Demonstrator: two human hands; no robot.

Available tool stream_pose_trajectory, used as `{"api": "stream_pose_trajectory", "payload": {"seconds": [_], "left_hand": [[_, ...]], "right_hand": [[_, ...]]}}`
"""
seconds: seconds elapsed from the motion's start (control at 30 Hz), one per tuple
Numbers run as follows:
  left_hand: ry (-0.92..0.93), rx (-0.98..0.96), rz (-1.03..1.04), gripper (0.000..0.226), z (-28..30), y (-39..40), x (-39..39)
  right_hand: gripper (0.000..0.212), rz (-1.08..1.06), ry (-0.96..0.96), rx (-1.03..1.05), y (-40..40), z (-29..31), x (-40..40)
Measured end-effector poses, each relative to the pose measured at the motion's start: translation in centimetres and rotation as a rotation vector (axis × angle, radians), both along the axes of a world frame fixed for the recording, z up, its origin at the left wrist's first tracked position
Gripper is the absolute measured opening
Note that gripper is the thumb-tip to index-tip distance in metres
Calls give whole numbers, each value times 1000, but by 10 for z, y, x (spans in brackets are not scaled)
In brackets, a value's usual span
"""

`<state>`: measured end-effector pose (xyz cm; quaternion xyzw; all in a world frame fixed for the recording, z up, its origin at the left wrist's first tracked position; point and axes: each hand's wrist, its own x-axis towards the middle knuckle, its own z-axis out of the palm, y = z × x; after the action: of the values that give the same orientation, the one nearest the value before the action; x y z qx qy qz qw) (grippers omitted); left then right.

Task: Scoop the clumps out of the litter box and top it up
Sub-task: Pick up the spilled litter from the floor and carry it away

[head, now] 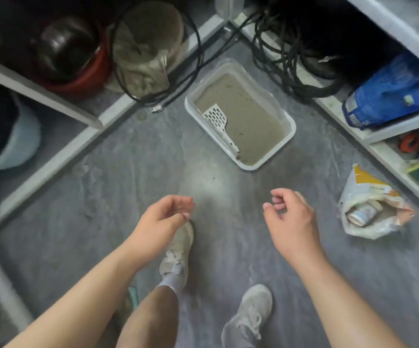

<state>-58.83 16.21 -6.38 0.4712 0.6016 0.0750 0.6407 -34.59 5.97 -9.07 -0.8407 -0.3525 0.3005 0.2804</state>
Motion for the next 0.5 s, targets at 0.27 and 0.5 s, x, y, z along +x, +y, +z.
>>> {"api": "stream_pose_trajectory", "payload": {"seconds": [0.27,0.5], "left_hand": [[-16,-79,160,29,-23,41,-69],[-52,-161,291,27,-46,80,-104]], "right_hand": [[23,-96,33,-137,25,-20,-69],[20,-201,95,-158,60,-36,-112]]}}
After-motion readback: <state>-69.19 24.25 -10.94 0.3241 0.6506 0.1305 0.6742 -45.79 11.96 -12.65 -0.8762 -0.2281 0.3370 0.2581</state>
